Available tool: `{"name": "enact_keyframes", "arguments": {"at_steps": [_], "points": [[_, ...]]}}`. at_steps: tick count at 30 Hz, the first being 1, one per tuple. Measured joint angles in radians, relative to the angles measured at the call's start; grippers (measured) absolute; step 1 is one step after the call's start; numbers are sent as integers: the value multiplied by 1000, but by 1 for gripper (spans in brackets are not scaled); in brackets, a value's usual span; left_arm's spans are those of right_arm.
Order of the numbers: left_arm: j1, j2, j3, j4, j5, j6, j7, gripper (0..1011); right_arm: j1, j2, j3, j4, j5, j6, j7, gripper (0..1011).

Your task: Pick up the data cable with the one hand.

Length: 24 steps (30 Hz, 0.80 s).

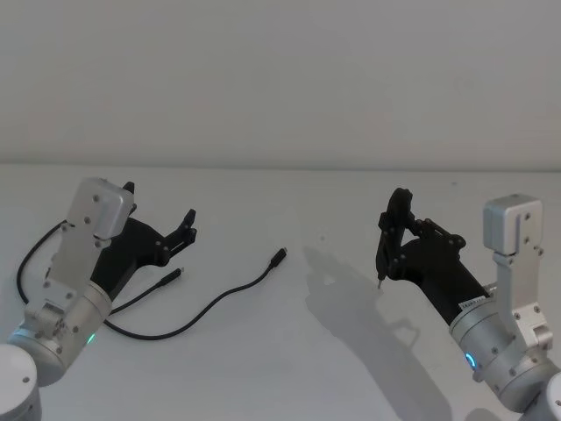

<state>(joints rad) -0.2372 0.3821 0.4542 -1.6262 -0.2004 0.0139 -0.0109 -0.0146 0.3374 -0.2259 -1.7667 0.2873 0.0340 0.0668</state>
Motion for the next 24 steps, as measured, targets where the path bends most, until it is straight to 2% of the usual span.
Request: {"name": "enact_keyframes", "arguments": {"at_steps": [24], "points": [[0,0,0,0,0,0,0,1001,0,0,0,0,0,0,0,274]]}}
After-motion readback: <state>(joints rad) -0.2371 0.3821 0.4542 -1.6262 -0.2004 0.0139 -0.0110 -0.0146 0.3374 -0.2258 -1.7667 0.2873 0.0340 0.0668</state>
